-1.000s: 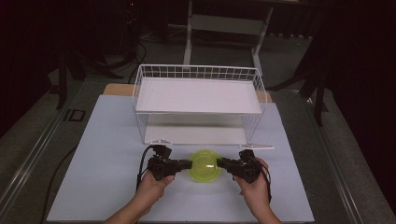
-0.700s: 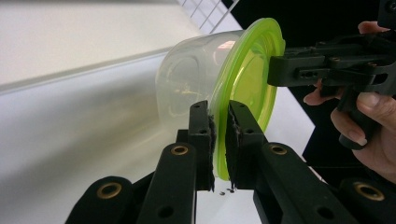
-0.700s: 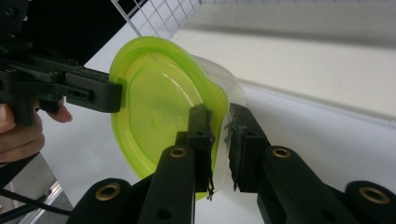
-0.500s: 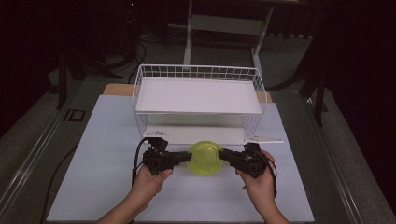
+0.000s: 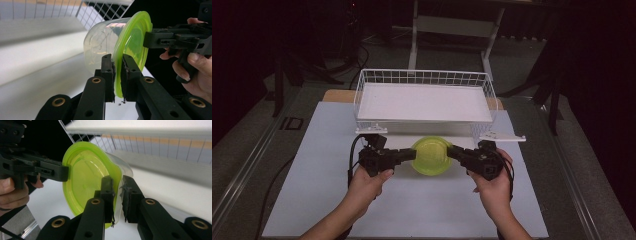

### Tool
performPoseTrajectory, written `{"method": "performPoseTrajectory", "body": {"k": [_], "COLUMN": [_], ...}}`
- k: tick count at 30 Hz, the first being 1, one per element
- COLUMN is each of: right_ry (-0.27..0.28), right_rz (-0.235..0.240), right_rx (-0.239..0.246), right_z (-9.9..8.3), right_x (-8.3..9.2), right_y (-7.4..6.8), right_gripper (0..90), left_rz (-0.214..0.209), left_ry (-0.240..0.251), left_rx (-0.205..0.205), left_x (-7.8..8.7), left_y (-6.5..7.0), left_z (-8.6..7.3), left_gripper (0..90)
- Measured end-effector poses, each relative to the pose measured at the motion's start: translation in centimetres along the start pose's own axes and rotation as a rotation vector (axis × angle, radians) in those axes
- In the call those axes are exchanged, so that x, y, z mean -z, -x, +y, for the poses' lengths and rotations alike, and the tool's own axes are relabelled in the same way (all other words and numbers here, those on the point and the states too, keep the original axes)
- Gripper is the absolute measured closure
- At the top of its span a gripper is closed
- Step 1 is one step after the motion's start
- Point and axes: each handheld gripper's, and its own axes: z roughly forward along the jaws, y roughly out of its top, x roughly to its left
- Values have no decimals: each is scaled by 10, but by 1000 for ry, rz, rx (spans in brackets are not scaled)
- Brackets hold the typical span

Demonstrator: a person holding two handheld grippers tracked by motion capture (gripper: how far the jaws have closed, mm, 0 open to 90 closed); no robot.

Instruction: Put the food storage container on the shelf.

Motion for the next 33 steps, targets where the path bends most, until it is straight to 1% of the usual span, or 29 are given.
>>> {"method": "performPoseTrajectory", "body": {"k": [3,6,7,9,10,11,13,15,16,17,18,25,28,33], "right_ry": [10,21,25,32,32,36,40,44,44,51,53,78,81,72], "right_rz": [-2,-7,-9,-11,-11,-14,-16,-19,-19,-25,-24,-1,-4,-31], "right_rx": [11,22,22,22,22,22,22,19,19,25,24,34,35,31], "right_z": [11,23,30,33,33,42,48,54,54,61,64,88,95,105], "right_x": [2,2,2,2,2,1,1,0,0,-1,0,-4,-7,-15], "right_y": [-4,-6,-7,-7,-7,-7,-7,-6,-6,-6,-6,-2,-1,1], "right_gripper": [804,804,804,804,804,803,803,803,803,803,803,804,805,805], "left_rz": [-6,-3,-3,-5,-5,1,5,14,14,16,16,22,39,68], "left_ry": [17,39,42,53,53,55,52,58,58,66,69,104,106,110], "left_rx": [-5,-7,-6,-3,-3,-1,0,-7,-7,-11,-11,-5,-5,11], "left_x": [5,9,10,12,12,13,14,15,15,17,18,19,19,14], "left_y": [1,2,2,2,2,3,2,4,4,4,4,-1,-4,-11], "left_z": [10,19,22,27,27,36,43,49,49,56,60,80,87,95], "left_gripper": [824,825,825,825,825,825,825,825,824,824,824,821,819,816]}}
